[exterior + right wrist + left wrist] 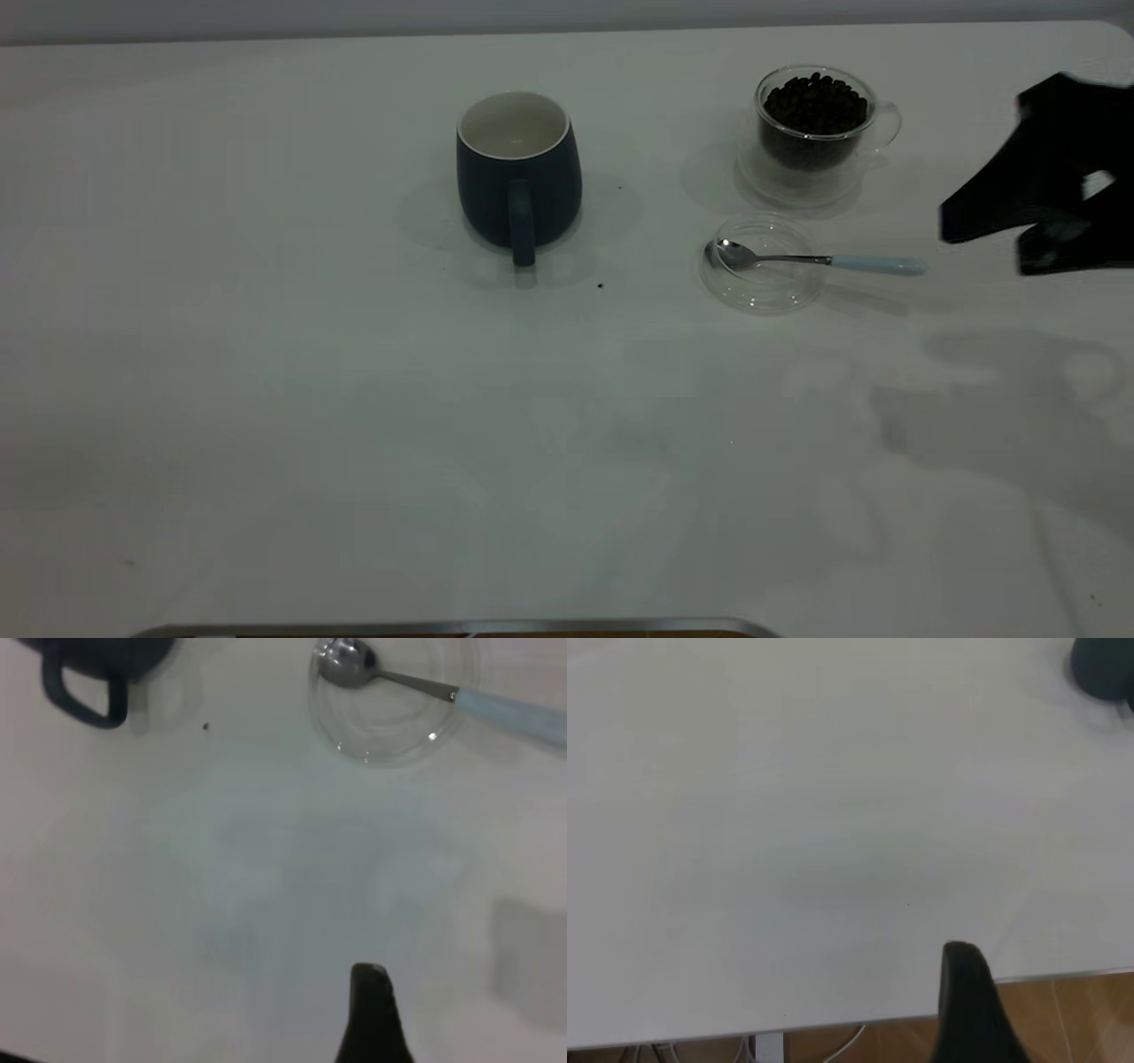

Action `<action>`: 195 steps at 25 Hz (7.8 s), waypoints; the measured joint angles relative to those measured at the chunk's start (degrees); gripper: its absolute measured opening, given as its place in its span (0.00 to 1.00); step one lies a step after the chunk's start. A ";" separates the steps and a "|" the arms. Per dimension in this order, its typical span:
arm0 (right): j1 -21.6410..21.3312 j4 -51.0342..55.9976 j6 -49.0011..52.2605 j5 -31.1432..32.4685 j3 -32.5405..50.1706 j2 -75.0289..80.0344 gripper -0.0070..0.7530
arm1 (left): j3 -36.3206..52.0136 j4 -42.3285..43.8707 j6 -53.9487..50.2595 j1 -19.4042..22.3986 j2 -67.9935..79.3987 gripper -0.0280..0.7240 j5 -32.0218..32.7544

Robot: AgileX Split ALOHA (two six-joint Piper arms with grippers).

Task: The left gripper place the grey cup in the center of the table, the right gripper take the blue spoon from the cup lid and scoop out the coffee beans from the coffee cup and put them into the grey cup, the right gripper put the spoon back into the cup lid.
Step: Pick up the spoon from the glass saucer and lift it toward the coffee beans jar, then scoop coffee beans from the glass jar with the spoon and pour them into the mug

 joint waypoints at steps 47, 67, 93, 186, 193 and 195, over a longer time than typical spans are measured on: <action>-5.34 10.86 -9.20 22.88 -26.49 41.08 0.67 | 0.00 -0.02 0.00 0.00 0.00 0.72 0.05; -5.34 2.84 -9.17 27.32 -26.54 38.96 0.12 | 0.00 -0.06 0.00 0.00 0.00 0.72 0.05; -11.92 -4.71 13.96 32.13 -36.70 29.98 0.12 | 0.00 -0.06 0.00 0.00 0.00 0.72 0.05; 13.40 8.80 15.56 34.90 -36.87 35.38 0.12 | 0.00 -0.08 0.00 0.00 0.00 0.72 0.05; 13.98 10.26 12.97 28.48 -36.87 35.38 0.12 | 0.00 -0.08 0.00 0.00 0.00 0.72 0.05; 13.98 10.71 11.91 27.39 -36.87 35.38 0.12 | 0.00 -0.08 0.00 0.00 0.00 0.72 0.05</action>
